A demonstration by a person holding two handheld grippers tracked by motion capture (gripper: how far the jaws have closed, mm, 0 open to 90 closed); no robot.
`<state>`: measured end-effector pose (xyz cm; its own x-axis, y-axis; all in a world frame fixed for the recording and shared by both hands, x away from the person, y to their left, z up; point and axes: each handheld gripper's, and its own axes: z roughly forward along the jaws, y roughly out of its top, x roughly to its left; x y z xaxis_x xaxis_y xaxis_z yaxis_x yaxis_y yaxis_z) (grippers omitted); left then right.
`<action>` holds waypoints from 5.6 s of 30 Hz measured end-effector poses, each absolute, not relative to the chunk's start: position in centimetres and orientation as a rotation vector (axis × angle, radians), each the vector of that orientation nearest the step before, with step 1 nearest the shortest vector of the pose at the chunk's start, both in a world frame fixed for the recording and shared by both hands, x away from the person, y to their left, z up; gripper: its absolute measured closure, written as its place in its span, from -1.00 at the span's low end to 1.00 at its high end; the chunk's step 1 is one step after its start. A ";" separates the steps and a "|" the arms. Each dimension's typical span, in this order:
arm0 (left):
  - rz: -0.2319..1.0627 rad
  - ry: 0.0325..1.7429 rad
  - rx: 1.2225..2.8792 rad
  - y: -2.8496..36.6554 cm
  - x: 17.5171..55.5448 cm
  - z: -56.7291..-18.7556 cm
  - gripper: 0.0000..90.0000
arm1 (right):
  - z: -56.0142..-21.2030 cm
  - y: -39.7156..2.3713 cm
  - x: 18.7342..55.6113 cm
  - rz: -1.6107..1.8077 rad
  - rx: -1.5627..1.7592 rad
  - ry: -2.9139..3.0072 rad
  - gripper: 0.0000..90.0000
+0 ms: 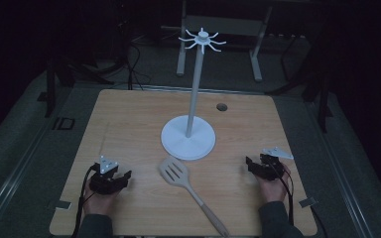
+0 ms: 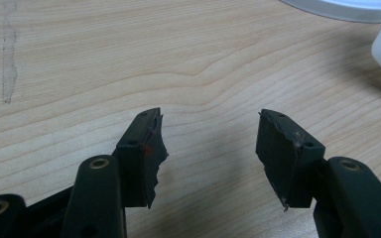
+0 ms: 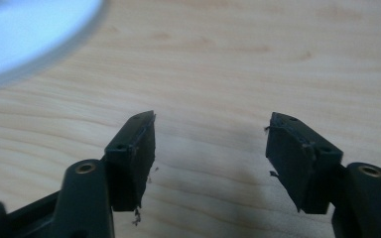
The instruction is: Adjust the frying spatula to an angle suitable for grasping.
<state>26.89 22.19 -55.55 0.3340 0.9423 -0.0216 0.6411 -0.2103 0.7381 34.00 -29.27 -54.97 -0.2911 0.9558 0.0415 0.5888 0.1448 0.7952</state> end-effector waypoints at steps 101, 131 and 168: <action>0.618 1.185 1.916 20.1 25.3 -53.3 0.31 | -54.7 -28.1 27.3 1.071 1.131 2.375 0.99; 0.489 1.020 2.150 13.4 29.2 -54.3 0.99 | -55.3 -26.9 27.0 1.105 0.973 2.478 0.16; 0.373 0.831 2.207 9.6 30.2 -53.7 0.51 | -53.4 -25.8 30.7 1.399 0.871 2.441 0.29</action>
<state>30.16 9.59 -53.69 0.7486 0.6629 0.0114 0.4491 -0.5196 0.7269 30.69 -25.80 -53.38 -0.8077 0.5780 0.1163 0.3927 0.3803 0.8374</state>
